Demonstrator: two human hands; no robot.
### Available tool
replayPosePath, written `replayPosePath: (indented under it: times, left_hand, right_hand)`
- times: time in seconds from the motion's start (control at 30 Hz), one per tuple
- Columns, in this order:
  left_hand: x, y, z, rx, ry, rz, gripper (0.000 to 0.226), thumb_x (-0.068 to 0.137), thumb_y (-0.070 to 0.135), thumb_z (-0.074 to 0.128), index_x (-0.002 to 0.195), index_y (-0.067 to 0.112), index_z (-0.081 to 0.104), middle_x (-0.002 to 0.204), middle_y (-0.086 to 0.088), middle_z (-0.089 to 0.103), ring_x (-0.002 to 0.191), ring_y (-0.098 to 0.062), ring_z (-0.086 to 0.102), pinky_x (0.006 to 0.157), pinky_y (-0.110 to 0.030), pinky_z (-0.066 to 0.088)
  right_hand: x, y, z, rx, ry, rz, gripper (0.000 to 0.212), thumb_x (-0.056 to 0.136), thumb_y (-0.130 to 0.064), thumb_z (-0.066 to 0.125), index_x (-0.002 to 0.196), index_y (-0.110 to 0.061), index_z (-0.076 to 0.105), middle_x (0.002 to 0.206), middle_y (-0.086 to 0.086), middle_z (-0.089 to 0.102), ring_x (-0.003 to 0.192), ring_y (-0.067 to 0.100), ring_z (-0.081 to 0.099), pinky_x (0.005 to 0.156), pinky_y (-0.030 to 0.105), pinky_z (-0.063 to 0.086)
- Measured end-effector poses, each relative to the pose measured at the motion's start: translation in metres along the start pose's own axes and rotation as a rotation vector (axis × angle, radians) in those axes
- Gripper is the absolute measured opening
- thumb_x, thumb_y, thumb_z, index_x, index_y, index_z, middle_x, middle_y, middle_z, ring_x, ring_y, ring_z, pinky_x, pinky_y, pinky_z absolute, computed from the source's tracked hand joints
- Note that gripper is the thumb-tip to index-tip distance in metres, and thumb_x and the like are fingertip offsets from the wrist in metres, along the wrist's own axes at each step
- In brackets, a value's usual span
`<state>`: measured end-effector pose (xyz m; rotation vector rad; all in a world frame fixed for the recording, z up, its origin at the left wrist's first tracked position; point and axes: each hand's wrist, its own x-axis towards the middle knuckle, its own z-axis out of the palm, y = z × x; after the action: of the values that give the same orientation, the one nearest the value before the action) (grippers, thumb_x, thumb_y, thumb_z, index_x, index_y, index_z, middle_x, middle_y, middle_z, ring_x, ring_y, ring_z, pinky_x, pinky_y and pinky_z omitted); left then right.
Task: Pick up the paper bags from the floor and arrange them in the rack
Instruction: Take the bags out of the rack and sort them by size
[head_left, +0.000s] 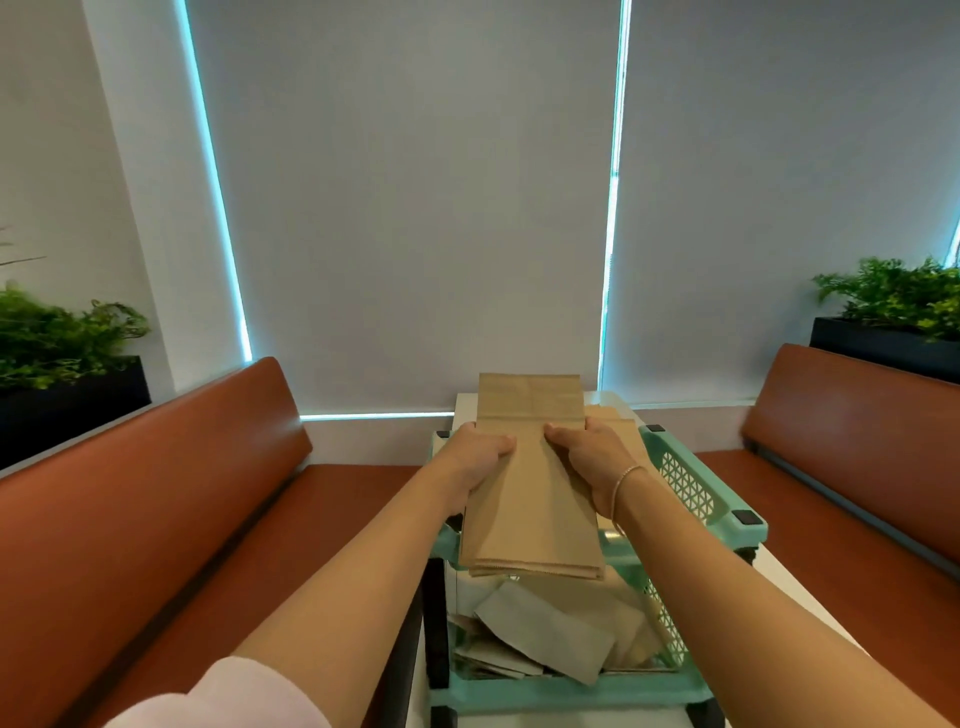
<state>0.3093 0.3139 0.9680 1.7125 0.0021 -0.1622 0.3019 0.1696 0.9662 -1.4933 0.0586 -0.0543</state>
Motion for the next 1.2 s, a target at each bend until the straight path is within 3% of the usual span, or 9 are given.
replayPosePath:
  times: [0.23,0.33,0.47,0.63,0.83,0.97,1.07,1.13,1.2]
  left_hand:
    - [0.003,-0.005,-0.006,-0.084,-0.035,0.014,0.047,0.093,0.015,0.057,0.135,0.018,0.036,0.121,-0.011,0.057,0.106,-0.027,0.059,0.085,-0.043,0.051]
    - [0.008,-0.007,-0.006,-0.184,0.073,0.062,0.044,0.089,0.008,0.061,0.129,0.014,0.044,0.118,-0.012,0.060,0.103,-0.030,0.061,0.089,-0.048,0.051]
    - [0.012,-0.007,-0.010,-0.278,0.271,0.116,0.041,0.088,0.010,0.063,0.124,0.016,0.045,0.118,-0.009,0.059,0.104,-0.029,0.060,0.090,-0.049,0.051]
    - [0.002,0.004,-0.006,-0.263,0.152,0.141,0.022,0.091,0.010,0.059,0.107,0.020,0.047,0.113,-0.011,0.060,0.102,-0.030,0.060,0.090,-0.049,0.051]
    - [0.008,0.005,-0.021,-0.414,0.302,0.189,0.040,0.089,0.005,0.060,0.126,0.013,0.046,0.117,-0.009,0.061,0.104,-0.028,0.060,0.088,-0.047,0.051]
    - [0.012,-0.003,-0.028,-0.542,0.423,0.204,0.034,0.090,0.004,0.059,0.119,0.016,0.049,0.110,-0.006,0.061,0.095,-0.023,0.059,0.080,-0.039,0.051]
    - [0.016,-0.009,-0.028,-0.613,0.481,0.210,0.031,0.090,0.003,0.059,0.117,0.016,0.051,0.112,-0.006,0.061,0.097,-0.023,0.060,0.084,-0.038,0.051]
    - [0.020,-0.014,-0.029,-0.633,0.495,0.204,0.032,0.089,0.005,0.059,0.117,0.017,0.050,0.116,-0.007,0.061,0.103,-0.025,0.060,0.093,-0.044,0.050]
    - [0.023,-0.015,-0.030,-0.631,0.497,0.197,0.033,0.090,0.006,0.059,0.119,0.018,0.049,0.117,-0.007,0.060,0.105,-0.025,0.059,0.095,-0.047,0.049]
  right_hand:
    - [0.006,0.005,0.007,-0.010,0.018,0.023,0.028,0.089,-0.017,0.061,0.115,-0.011,0.052,0.097,0.009,0.064,0.078,0.020,0.061,0.064,0.030,0.051]
    - [0.004,0.006,0.010,-0.019,-0.027,0.023,0.034,0.086,-0.016,0.064,0.117,-0.009,0.051,0.100,0.010,0.064,0.077,0.019,0.062,0.062,0.030,0.051]
    - [0.002,0.003,0.009,-0.177,-0.132,0.022,0.033,0.085,-0.015,0.067,0.116,-0.010,0.055,0.097,0.007,0.065,0.081,0.021,0.062,0.075,0.034,0.054]
    - [0.004,-0.004,0.008,-0.158,-0.117,-0.021,0.036,0.087,-0.014,0.064,0.120,-0.012,0.049,0.110,0.009,0.062,0.091,0.024,0.062,0.071,0.032,0.053]
    - [0.007,-0.007,0.011,-0.159,-0.022,-0.037,0.036,0.097,-0.045,0.038,0.107,-0.014,0.054,0.095,0.007,0.059,0.077,0.019,0.058,0.064,0.031,0.054]
    - [0.016,0.010,0.005,-0.203,0.065,-0.015,0.034,0.099,-0.033,0.038,0.118,-0.008,0.051,0.082,0.009,0.055,0.051,0.017,0.051,0.042,0.024,0.044]
    - [0.015,0.023,0.009,-0.506,-0.107,0.057,0.039,0.088,-0.020,0.063,0.124,-0.014,0.049,0.094,0.009,0.061,0.066,0.017,0.058,0.050,0.025,0.048]
    - [0.014,0.030,0.019,-0.710,-0.276,0.070,0.059,0.077,-0.021,0.074,0.130,-0.022,0.047,0.117,0.007,0.058,0.091,0.020,0.059,0.070,0.029,0.054]
    - [0.011,0.032,0.031,-0.857,-0.341,0.025,0.070,0.073,-0.023,0.077,0.134,-0.026,0.043,0.127,0.005,0.053,0.105,0.020,0.054,0.092,0.031,0.047]
